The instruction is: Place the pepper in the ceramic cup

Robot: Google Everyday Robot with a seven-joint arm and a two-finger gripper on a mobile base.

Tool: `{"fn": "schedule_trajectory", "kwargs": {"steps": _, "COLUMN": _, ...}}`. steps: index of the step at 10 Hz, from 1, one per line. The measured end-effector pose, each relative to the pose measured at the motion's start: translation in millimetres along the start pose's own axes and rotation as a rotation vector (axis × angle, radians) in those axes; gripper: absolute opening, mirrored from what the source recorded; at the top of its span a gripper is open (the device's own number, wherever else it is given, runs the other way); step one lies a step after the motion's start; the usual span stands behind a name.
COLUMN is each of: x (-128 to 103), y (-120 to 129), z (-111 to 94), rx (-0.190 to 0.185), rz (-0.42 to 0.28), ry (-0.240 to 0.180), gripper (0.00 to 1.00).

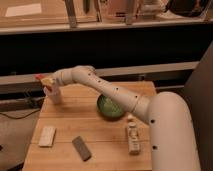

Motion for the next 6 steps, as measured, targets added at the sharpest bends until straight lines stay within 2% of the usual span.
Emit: {"fn": "schedule_trajectory", "kwargs": {"steps": 6, "x": 6.7, "y": 7.6, "z": 7.9, "rx": 0.034, "rz": -0.041, "ry": -0.001, "gripper": 0.0}}
